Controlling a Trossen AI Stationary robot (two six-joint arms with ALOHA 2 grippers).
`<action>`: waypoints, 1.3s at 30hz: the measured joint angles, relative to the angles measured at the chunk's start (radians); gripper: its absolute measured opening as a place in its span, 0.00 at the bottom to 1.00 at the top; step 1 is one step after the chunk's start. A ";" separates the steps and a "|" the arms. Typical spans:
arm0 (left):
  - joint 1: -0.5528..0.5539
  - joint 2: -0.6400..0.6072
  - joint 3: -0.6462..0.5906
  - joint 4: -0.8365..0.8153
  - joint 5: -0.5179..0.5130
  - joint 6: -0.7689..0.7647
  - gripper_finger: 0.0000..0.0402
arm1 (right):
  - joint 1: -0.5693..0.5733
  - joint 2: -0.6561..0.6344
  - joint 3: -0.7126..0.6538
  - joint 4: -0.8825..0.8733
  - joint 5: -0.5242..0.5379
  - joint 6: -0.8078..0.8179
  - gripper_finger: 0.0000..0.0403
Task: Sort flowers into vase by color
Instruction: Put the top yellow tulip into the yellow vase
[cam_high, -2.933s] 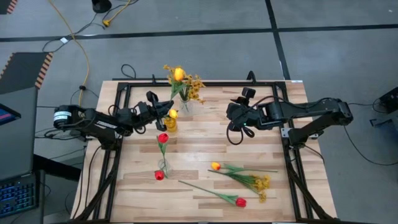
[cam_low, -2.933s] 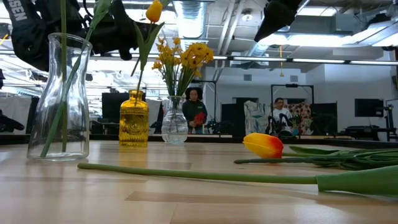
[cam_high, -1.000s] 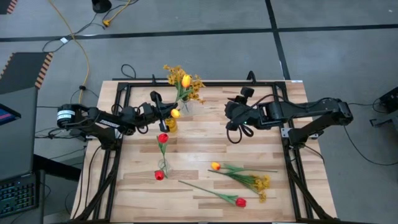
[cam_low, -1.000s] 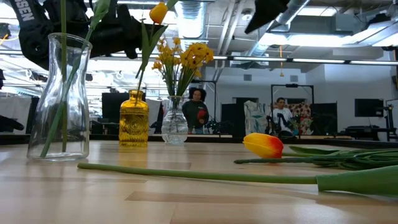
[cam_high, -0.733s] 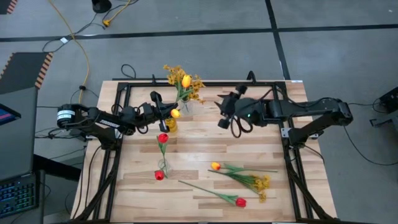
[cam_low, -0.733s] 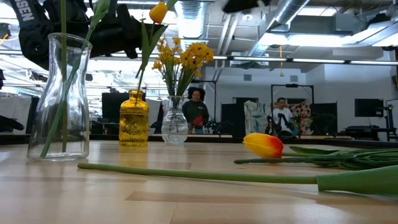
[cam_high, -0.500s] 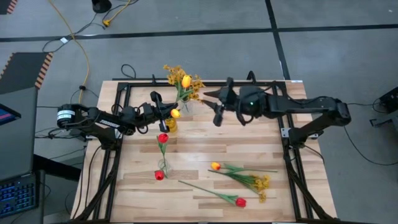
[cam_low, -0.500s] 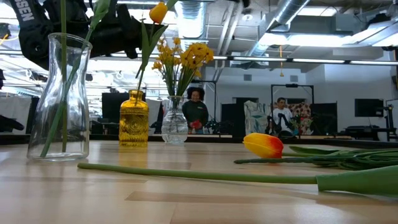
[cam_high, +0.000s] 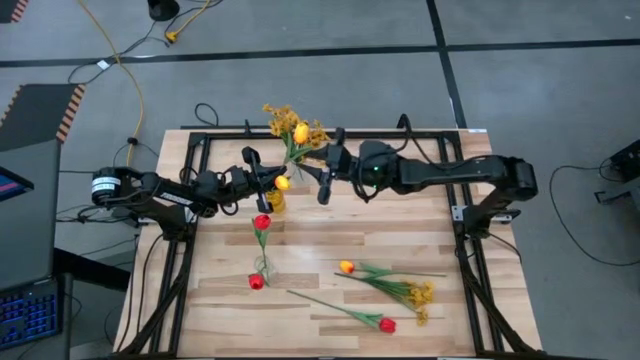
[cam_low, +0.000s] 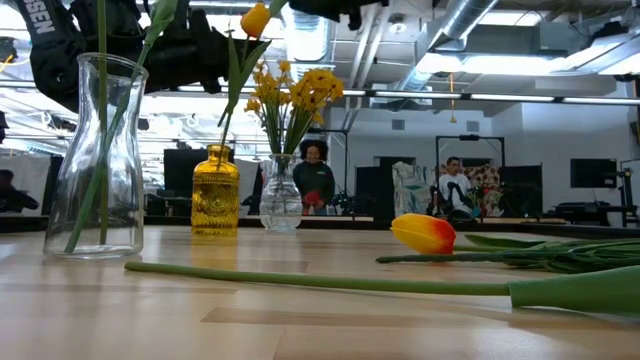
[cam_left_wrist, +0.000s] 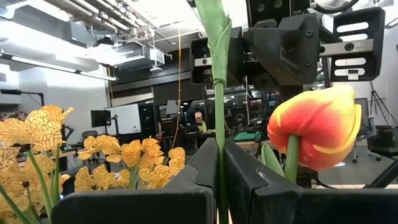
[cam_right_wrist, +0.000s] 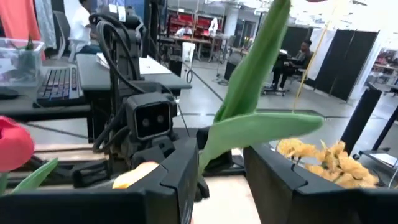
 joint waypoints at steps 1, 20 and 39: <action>0.000 0.000 0.000 0.000 0.000 0.000 0.00 | 0.000 0.006 0.000 0.012 -0.001 0.000 0.39; 0.000 0.000 0.000 0.002 0.035 0.008 0.00 | -0.006 0.115 0.002 0.191 -0.005 0.032 0.34; 0.000 0.000 0.000 0.002 0.023 0.008 0.00 | -0.006 0.115 0.002 0.192 -0.024 0.018 0.12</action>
